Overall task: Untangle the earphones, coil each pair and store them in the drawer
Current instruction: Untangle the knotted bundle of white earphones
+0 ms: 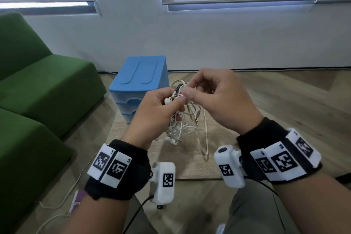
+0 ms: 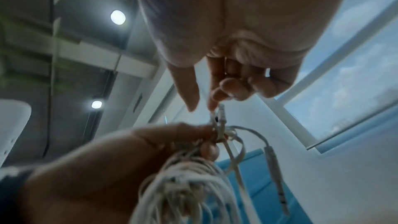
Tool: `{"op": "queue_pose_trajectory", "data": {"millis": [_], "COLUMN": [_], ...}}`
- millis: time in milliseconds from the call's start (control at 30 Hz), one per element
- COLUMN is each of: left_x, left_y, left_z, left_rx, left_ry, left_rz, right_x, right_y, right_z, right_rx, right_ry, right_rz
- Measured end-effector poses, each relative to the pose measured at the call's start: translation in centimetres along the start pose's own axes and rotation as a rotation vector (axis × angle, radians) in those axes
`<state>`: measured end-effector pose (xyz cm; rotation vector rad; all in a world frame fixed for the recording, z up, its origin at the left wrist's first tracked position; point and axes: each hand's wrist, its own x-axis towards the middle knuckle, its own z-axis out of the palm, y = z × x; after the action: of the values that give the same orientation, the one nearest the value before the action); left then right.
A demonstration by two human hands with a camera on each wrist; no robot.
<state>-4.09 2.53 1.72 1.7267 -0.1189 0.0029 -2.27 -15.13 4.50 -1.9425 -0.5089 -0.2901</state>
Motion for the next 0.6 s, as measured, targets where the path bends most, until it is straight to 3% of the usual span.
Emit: {"op": "queue_pose_trajectory", "data": {"millis": [100, 233, 600], "left_x": [0.0, 0.0, 0.5], "left_y": [0.0, 0.1, -1.4], "left_z": [0.0, -0.2, 0.3], "left_rx": [0.064, 0.064, 0.236], "left_ry": [-0.018, -0.049, 0.018], "left_rz": [0.031, 0.03, 0.075], "right_x": [0.2, 0.4, 1.3], "right_y": [0.7, 1.4, -0.9], "right_z": [0.5, 0.3, -1.5], "right_rx": [-0.22, -0.18, 0.456], "right_ry": [0.011, -0.008, -0.101], "right_rz": [0.045, 0.121, 0.383]}}
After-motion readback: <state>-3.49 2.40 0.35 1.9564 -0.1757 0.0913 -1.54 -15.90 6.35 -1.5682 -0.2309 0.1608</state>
